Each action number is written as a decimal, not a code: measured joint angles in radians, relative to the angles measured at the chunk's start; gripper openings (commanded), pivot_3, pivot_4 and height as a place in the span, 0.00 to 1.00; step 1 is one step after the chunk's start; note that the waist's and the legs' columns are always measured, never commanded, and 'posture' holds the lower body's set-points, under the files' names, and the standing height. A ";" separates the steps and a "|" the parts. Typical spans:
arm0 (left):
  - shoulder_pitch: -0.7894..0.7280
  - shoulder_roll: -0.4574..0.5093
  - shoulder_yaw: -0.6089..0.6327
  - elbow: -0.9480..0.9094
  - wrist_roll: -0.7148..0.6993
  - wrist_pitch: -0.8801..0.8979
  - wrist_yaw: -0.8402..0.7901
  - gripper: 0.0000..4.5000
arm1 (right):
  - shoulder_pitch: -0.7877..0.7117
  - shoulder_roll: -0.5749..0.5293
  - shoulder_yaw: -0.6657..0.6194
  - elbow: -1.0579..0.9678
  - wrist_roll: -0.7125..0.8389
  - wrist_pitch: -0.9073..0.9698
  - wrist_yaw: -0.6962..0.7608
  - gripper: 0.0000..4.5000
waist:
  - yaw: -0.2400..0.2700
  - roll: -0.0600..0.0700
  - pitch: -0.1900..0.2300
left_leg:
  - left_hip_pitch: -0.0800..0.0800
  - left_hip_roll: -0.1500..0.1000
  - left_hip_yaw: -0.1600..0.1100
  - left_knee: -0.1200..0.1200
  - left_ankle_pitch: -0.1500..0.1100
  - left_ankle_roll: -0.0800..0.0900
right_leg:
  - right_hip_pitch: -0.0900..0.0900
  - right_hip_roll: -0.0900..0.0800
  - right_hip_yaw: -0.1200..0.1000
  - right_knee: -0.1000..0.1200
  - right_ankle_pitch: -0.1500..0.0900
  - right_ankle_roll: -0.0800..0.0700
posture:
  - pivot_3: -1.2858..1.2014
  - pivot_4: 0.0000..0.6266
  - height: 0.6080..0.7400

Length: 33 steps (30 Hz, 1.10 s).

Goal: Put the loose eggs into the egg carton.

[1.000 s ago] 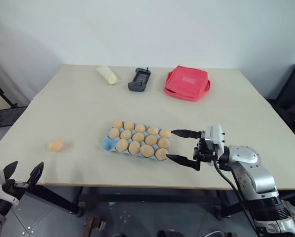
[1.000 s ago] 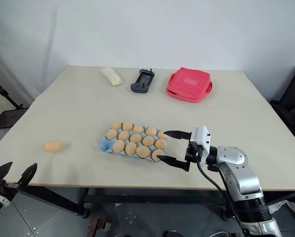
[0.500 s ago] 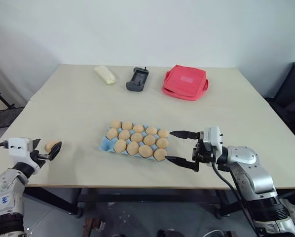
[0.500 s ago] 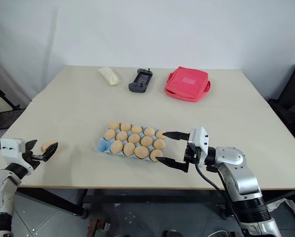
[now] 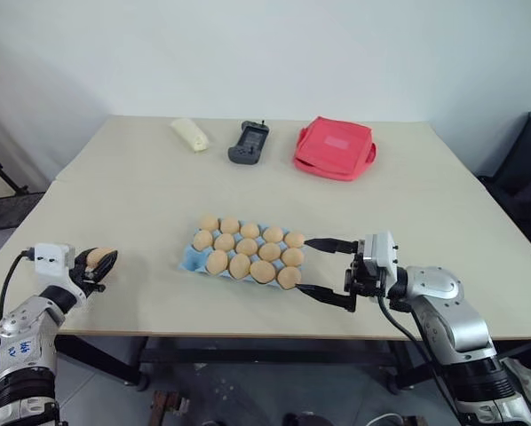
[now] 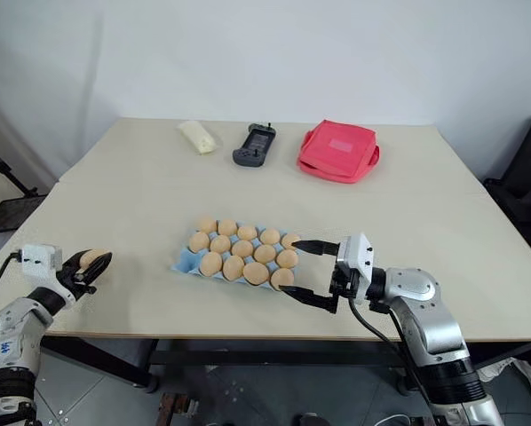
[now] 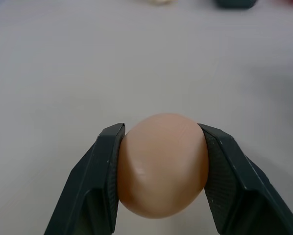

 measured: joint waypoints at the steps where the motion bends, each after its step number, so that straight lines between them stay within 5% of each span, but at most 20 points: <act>1: -0.002 -0.003 -0.015 -0.047 -0.013 0.008 -0.023 0.43 | 0.006 -0.002 -0.001 0.000 -0.002 0.000 -0.002 1.00 | 0.001 0.000 0.000 | 0.000 0.000 0.000 0.000 0.000 0.000 | 0.000 0.000 0.000 0.000 0.000 0.000 | 0.52 0.24 1.00; 6: -0.060 -0.054 -0.177 -0.162 -0.015 0.045 -0.148 0.43 | 0.037 -0.018 -0.029 -0.001 -0.005 0.000 -0.024 1.00 | 0.001 0.000 0.000 | 0.000 -0.002 0.001 0.002 0.000 0.000 | 0.001 0.000 -0.001 0.001 0.001 0.002 | 0.52 0.24 1.00; 12: -0.139 -0.095 -0.302 -0.070 0.044 0.017 -0.228 0.43 | 0.045 -0.018 -0.032 -0.002 -0.012 -0.001 -0.049 1.00 | -0.012 0.000 0.000 | 0.001 0.001 0.002 0.006 0.002 0.002 | -0.001 0.005 -0.004 0.005 0.001 0.002 | 0.52 0.24 1.00; 21: -0.160 -0.051 -0.289 -0.003 0.055 -0.003 -0.288 0.99 | 0.057 -0.018 -0.032 -0.014 -0.014 -0.011 -0.079 1.00 | -0.003 0.000 0.000 | 0.000 0.002 0.001 0.009 0.001 0.002 | -0.001 0.004 -0.004 0.007 0.000 0.001 | 0.52 0.24 1.00; 33: 0.073 0.171 -0.195 -0.128 0.045 0.045 -0.384 0.99 | 0.082 -0.038 -0.045 0.019 -0.014 -0.020 -0.069 1.00 | -0.006 0.001 0.000 | 0.001 0.003 0.000 0.008 -0.001 -0.002 | -0.001 0.002 0.003 0.008 -0.001 -0.003 | 0.52 0.24 1.00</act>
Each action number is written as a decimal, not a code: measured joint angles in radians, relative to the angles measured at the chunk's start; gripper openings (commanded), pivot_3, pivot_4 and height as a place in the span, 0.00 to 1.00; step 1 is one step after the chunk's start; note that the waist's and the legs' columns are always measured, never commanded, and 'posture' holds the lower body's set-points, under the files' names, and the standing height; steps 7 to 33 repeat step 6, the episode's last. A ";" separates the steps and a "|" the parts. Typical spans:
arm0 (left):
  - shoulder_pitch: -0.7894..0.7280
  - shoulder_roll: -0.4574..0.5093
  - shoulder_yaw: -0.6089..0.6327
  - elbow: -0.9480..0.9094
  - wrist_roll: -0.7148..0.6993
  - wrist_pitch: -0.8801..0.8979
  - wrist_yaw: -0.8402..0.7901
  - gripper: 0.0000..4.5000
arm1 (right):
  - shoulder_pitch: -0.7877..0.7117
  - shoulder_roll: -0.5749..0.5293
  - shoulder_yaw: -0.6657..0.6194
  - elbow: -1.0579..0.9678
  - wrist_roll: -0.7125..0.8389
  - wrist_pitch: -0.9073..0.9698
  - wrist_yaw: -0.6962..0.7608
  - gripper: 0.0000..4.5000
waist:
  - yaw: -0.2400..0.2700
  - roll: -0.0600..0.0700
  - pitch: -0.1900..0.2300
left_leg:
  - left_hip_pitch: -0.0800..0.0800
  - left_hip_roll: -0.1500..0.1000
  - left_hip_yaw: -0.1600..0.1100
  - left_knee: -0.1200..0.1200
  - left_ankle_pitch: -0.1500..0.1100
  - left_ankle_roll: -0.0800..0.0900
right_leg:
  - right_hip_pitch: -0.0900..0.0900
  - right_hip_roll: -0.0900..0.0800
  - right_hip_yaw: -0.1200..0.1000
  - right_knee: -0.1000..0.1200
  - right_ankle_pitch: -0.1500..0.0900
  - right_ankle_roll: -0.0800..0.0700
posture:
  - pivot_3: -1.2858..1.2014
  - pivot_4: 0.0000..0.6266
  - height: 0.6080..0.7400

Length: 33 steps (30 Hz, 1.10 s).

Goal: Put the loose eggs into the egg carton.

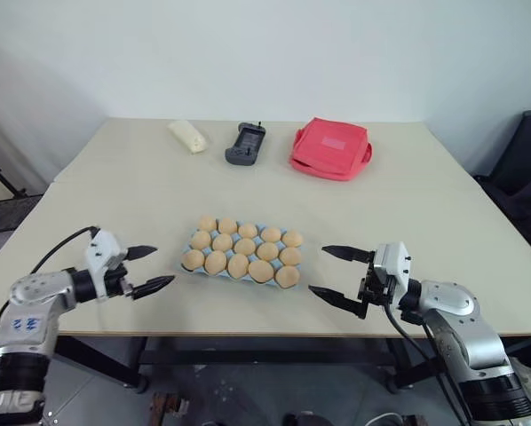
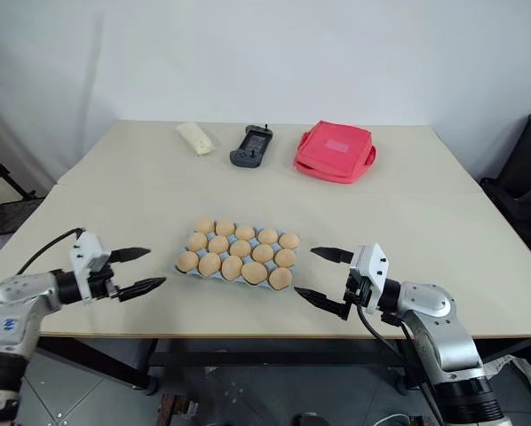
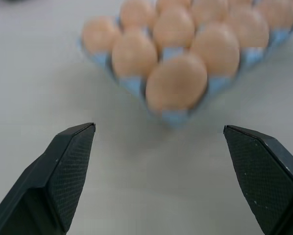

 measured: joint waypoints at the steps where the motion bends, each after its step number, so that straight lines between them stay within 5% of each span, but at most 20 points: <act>1: 0.016 0.000 0.009 -0.004 0.000 -0.001 0.008 0.99 | -0.001 -0.004 -0.001 0.017 0.000 -0.002 0.007 1.00 | 0.002 0.000 0.000 | 0.000 0.000 0.000 0.000 0.000 0.000 | 0.000 0.000 0.000 0.000 0.000 0.000 | 0.52 0.24 1.00; 33: 0.050 0.000 0.055 -0.072 -0.005 -0.001 0.044 0.99 | -0.015 -0.009 -0.007 0.073 -0.003 -0.021 0.019 1.00 | 0.004 0.000 0.000 | 0.000 -0.001 0.000 0.000 0.000 0.000 | 0.000 -0.002 0.000 0.000 0.000 0.000 | 0.52 0.24 1.00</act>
